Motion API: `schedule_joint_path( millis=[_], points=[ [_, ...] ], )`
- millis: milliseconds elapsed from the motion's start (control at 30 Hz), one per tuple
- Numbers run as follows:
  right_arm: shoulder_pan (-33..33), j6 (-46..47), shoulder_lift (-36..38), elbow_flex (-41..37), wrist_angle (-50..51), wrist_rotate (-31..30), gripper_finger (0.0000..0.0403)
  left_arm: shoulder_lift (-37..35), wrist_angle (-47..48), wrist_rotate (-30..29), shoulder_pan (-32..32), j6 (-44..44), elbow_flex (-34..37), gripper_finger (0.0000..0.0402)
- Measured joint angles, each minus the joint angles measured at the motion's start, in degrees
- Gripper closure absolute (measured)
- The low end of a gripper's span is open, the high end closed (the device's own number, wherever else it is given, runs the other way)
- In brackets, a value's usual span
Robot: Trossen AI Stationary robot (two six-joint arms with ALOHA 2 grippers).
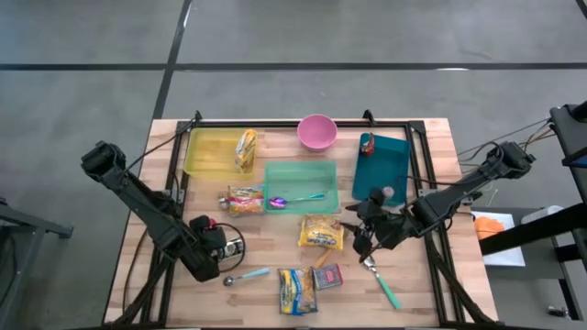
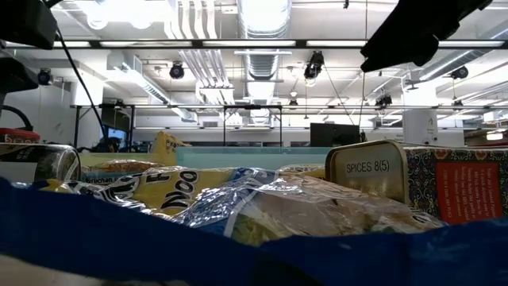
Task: Pick & Place Food Item
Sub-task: Put the gold seasoning bottle into the blue bin
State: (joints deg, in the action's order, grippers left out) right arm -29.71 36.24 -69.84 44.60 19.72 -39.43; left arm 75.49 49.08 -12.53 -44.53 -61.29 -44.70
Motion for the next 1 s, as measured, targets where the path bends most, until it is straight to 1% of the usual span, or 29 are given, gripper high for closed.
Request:
schedule_joint_path(
  millis=[233,433,500,600,800,900,1000],
  points=[
    [0.0,-0.41,0.0,0.02,-0.65,0.89,0.0165,0.14,-0.21,0.52,1.6,1.59,0.14,0.0165],
    [0.0,-0.07,0.0,0.02,-0.75,0.89,0.0165,0.14,-1.43,4.51,5.13,5.14,0.12,0.0158],
    [0.0,-0.04,0.0,0.02,-0.76,0.89,0.0165,0.14,-2.39,4.71,6.12,6.71,0.12,0.0145],
    [0.0,-0.06,0.0,0.02,-0.76,0.89,0.0165,0.14,-4.06,5.25,7.47,8.62,0.1,0.0113],
    [0.0,-0.21,0.0,0.0,-0.72,0.89,0.0165,0.73,-4.35,5.3,8.28,9.17,0.08,0.0048],
    [0.0,-0.21,0.0,0.0,-0.71,0.89,0.0165,1.98,-5.26,5.28,8.31,10.4,0.08,0.0032],
    [0.0,0.01,0.0,0.0,-0.74,0.89,0.0165,3.93,-6.59,5.28,8.31,12.32,0.07,0.0028]
  ],
)
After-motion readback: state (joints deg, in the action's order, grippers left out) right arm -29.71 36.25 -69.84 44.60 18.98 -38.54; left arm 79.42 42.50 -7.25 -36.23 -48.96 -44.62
